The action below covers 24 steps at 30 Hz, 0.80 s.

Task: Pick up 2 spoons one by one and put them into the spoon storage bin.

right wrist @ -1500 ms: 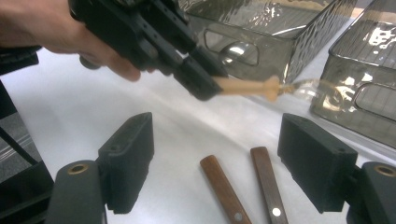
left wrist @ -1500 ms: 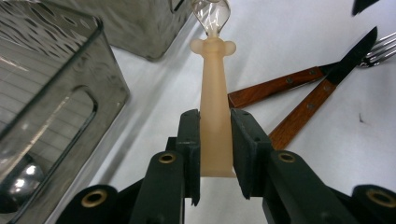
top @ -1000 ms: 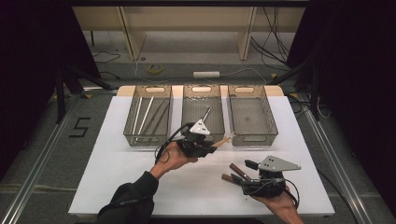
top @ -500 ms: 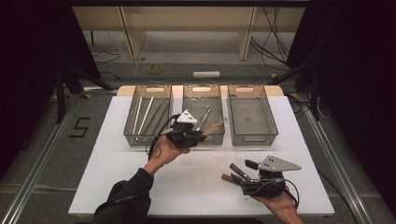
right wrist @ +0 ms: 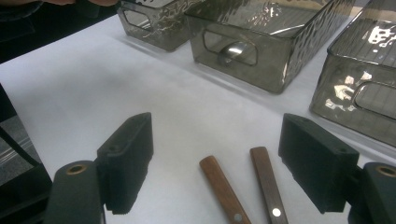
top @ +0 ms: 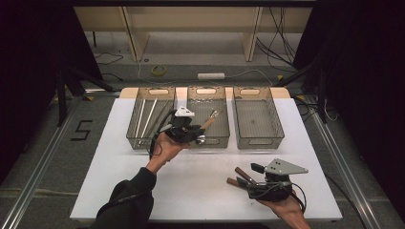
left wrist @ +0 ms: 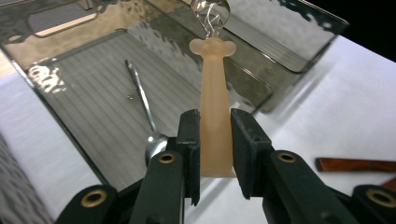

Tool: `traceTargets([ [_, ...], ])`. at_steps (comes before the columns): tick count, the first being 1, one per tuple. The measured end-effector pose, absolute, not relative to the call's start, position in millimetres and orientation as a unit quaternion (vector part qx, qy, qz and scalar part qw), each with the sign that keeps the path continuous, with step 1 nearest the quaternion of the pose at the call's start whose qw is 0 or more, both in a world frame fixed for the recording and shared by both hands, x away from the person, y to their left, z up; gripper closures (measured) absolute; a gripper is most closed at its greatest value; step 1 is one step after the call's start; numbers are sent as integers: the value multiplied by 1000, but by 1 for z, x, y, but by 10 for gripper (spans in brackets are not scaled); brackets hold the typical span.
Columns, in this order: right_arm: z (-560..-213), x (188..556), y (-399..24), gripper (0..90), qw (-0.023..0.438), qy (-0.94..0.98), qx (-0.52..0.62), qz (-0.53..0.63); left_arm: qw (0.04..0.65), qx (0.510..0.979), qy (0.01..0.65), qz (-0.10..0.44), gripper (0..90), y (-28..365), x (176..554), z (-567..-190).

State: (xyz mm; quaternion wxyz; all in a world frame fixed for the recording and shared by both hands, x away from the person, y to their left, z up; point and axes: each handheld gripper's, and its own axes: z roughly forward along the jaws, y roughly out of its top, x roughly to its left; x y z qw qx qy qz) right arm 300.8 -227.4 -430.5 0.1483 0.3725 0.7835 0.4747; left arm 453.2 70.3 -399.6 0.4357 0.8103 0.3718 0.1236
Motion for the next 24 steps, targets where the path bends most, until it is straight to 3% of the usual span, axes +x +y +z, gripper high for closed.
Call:
traceTargets([
  [24, -431, 301, -228, 274, 145, 784, 373, 474, 405, 790, 438, 141, 733, 71, 497, -409],
])
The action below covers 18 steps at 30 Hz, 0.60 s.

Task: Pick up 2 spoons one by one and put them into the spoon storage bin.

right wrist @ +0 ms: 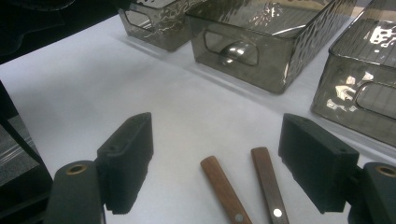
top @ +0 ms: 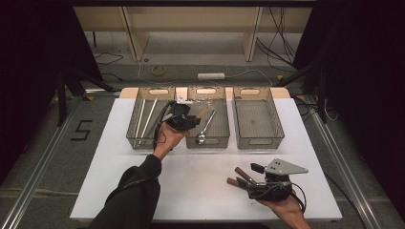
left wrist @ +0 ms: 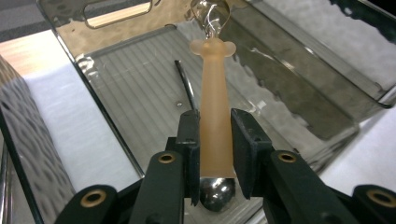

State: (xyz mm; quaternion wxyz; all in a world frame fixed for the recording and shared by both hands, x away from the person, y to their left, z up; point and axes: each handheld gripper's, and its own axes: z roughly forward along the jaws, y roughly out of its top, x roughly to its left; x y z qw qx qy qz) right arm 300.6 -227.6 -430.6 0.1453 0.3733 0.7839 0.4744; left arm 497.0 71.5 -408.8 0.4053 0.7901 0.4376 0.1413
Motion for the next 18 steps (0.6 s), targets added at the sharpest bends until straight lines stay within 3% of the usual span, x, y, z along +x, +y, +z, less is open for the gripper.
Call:
traceTargets([
  [18, -430, 301, -228, 275, 145, 784, 372, 475, 381, 786, 465, 141, 731, 67, 513, -417],
])
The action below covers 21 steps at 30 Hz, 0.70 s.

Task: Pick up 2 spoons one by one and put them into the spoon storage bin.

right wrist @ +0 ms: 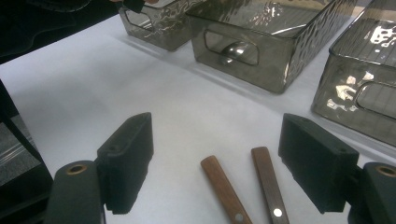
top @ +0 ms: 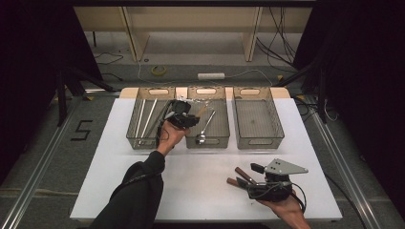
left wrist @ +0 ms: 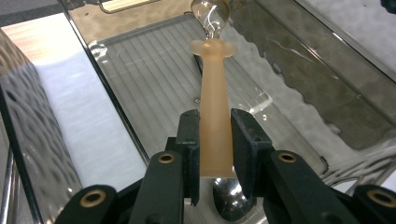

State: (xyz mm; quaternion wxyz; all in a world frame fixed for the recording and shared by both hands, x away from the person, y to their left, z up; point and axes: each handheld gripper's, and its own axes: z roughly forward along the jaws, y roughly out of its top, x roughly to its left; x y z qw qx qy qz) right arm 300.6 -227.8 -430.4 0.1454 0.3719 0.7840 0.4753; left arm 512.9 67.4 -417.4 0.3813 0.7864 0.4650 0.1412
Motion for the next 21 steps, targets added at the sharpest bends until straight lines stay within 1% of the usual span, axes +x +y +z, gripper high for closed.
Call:
traceTargets([
  [21, -430, 300, -228, 275, 145, 784, 371, 476, 360, 784, 488, 129, 725, 64, 522, -425],
])
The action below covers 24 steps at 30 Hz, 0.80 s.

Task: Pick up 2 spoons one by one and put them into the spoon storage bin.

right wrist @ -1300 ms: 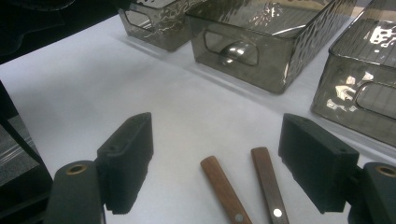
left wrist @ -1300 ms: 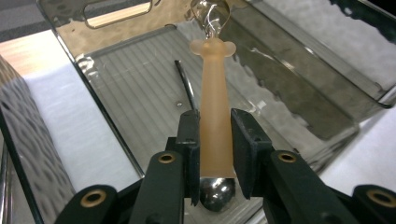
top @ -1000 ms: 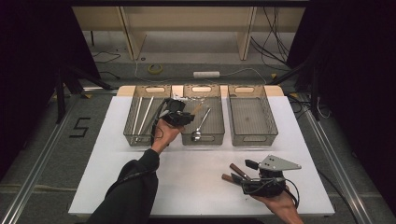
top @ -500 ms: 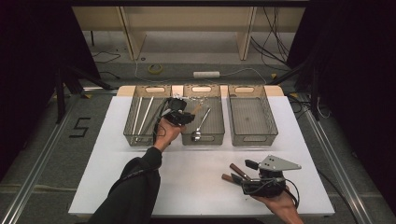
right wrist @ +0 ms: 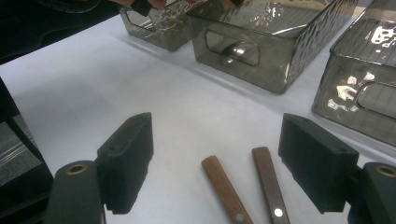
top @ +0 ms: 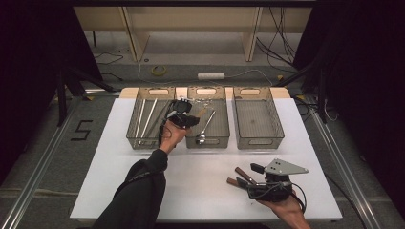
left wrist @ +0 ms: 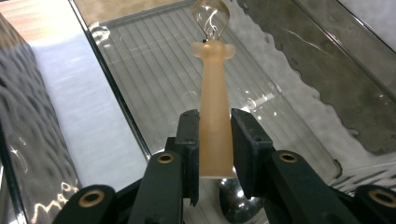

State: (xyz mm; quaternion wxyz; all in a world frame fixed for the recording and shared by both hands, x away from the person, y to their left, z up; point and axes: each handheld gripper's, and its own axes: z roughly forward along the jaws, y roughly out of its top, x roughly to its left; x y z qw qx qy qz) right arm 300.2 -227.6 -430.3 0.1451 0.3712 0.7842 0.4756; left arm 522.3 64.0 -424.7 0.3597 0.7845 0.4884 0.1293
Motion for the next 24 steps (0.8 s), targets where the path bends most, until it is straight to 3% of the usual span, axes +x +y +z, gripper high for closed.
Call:
traceTargets([
  [5, -430, 300, -227, 275, 144, 785, 371, 475, 357, 782, 495, 123, 710, 64, 523, -427],
  [8, -430, 300, -227, 275, 145, 784, 371, 475, 362, 780, 496, 124, 642, 66, 523, -427],
  [24, -430, 301, -228, 275, 144, 784, 371, 476, 389, 781, 478, 99, 489, 74, 508, -405],
])
